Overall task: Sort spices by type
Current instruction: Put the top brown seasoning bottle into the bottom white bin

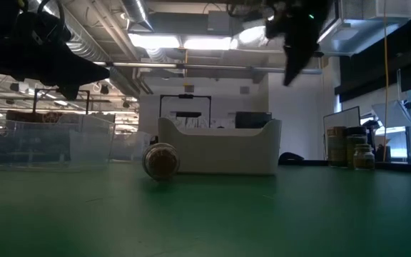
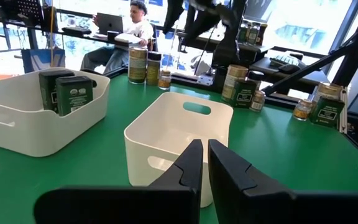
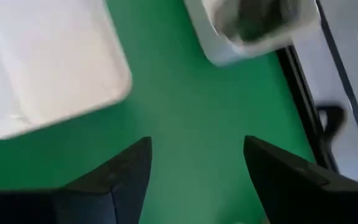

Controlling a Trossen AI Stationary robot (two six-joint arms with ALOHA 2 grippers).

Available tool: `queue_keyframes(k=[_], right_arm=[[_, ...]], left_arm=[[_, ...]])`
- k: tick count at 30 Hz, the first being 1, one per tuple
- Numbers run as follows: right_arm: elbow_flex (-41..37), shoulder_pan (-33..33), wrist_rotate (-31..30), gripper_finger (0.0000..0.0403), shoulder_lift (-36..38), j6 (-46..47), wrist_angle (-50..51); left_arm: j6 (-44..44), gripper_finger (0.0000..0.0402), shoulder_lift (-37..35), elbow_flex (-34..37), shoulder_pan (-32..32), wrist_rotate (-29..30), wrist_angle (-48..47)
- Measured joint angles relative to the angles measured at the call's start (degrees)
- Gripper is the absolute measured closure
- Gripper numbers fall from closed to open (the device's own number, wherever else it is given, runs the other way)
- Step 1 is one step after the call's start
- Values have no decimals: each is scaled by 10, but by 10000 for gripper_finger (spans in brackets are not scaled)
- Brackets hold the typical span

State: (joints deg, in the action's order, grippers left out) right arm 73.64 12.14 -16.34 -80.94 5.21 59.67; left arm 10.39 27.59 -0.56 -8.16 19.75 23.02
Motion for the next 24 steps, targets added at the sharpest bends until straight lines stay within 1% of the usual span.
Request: queue_keyframes(k=[2,5,10,13,18,24], right_arm=[[-37,8,-23,150,23,40,13],[-88,29,-37,150,58,116,34],[-164,90,-44,150,108,217,57],[-202,134,-47,150,120,261,57],[-244,201,-47,150,116,278,40],[-282,258,-47,150,114,276,1]], left_arm=[[0,386,0,0,0,0,0],[1,386,0,0,0,0,0],[1,386,0,0,0,0,0],[1,386,0,0,0,0,0],[1,386,0,0,0,0,0],[1,386,0,0,0,0,0]])
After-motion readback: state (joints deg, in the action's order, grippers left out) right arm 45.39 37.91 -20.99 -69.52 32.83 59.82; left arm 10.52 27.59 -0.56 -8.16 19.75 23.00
